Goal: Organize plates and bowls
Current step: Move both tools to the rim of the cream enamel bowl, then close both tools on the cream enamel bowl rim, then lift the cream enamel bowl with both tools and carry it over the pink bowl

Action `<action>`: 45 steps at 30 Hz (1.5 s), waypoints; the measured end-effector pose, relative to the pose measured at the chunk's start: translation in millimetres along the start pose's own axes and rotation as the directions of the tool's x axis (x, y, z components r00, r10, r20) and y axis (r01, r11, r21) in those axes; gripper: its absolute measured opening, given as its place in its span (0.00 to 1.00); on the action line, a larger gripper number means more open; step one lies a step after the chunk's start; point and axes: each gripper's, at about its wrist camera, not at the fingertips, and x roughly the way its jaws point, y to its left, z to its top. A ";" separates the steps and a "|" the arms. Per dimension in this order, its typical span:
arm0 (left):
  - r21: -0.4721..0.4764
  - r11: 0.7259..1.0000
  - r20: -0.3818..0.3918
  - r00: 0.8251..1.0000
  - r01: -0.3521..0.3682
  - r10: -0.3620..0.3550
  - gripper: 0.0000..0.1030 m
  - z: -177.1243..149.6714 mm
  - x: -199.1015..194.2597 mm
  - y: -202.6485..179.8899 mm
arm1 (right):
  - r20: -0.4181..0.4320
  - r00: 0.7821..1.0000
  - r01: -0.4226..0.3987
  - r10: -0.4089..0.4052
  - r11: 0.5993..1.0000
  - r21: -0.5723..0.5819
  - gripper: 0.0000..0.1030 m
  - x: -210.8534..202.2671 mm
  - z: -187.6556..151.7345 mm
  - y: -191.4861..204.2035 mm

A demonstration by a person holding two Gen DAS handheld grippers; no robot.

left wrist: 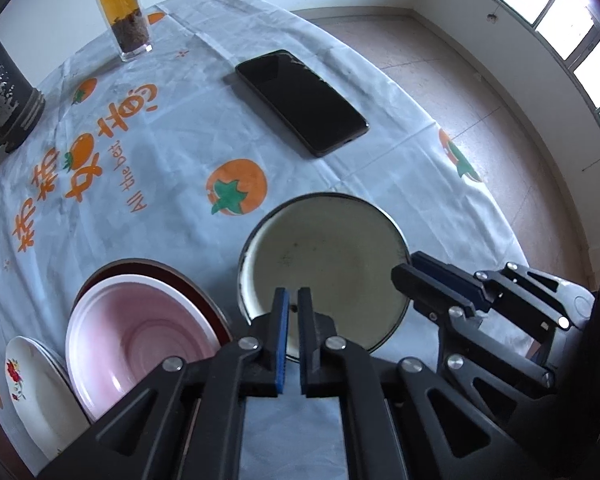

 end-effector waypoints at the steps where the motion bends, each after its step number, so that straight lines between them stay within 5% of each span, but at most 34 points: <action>1: -0.005 1.000 0.017 1.000 -0.012 0.012 0.01 -0.1 -2.4 1.9 | -0.002 1.000 0.013 -0.013 1.000 -0.005 0.09 1.0 0.3 1.0; 15: -0.060 0.998 -0.014 1.000 -0.013 0.013 0.02 4.5 9.8 23.4 | -0.023 0.999 0.025 -0.024 0.999 0.047 0.09 9.1 -6.9 -15.5; 27: -0.089 0.996 0.014 1.000 0.024 -0.023 0.18 -1.0 -0.3 23.9 | -0.021 1.000 0.016 -0.015 0.999 0.048 0.09 7.2 -7.7 -16.2; 31: -0.065 0.998 -0.005 1.000 0.014 -0.014 0.17 -1.4 8.1 18.5 | -0.021 1.000 0.020 -0.019 0.999 0.045 0.09 7.4 -8.0 -16.4; 34: -0.058 0.998 -0.021 1.000 0.011 -0.012 0.04 -2.0 13.2 14.5 | -0.022 1.000 0.015 -0.014 0.999 0.047 0.09 7.5 -8.1 -17.0; 45: -0.074 0.997 0.006 1.000 0.029 -0.029 0.03 -5.3 -13.5 12.3 | -0.007 1.000 0.012 -0.012 0.999 0.049 0.09 -5.6 -2.3 -13.9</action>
